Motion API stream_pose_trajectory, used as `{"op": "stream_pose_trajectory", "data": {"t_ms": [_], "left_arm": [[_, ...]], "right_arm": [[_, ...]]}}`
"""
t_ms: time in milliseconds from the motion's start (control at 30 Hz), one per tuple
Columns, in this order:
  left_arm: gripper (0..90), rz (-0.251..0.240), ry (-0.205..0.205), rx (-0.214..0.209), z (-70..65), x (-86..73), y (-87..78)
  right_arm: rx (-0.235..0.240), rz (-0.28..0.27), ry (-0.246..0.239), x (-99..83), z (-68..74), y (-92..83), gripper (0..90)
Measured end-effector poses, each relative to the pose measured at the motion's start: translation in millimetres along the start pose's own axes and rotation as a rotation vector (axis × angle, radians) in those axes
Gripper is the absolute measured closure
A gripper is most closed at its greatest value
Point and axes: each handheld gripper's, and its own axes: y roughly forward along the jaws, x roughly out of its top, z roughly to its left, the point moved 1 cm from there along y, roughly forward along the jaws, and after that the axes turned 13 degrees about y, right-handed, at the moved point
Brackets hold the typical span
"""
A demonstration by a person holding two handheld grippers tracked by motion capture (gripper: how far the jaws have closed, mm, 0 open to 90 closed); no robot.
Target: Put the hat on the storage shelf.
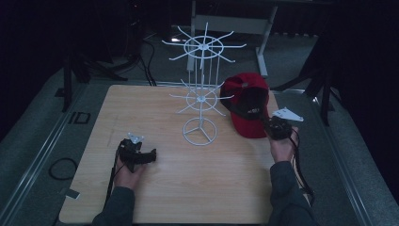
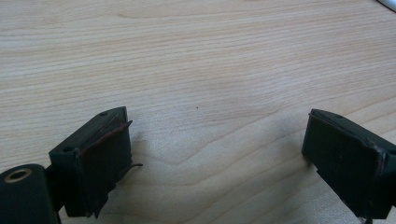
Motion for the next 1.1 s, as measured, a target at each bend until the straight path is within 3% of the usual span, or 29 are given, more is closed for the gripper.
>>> {"op": "stream_pose_trajectory", "data": {"t_ms": [433, 1100], "left_arm": [[8.5, -0.001, -0.001, 0.000, -0.1, 0.0, 0.0], [8.5, 0.001, 0.001, 0.000, 0.1, 0.1, -0.1]], "right_arm": [[0.004, -0.028, 0.035, 21.2, 3.3, 1.9, 86.1], [0.002, -0.046, 0.013, 46.2, 10.6, -0.9, 86.1]]}}
